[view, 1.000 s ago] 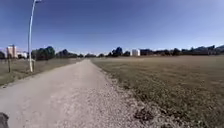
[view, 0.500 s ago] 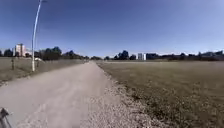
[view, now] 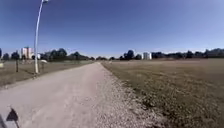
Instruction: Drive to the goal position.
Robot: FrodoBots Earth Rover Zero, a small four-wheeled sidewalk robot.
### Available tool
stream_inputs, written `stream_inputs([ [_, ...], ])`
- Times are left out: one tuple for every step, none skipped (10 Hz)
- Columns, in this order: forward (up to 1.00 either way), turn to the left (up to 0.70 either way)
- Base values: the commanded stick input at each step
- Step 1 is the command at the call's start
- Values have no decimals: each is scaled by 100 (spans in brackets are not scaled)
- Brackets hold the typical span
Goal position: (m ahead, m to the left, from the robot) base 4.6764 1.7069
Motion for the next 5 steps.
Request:
stream_inputs([
  [70,3],
  [70,3],
  [70,3],
  [70,3],
  [70,3],
])
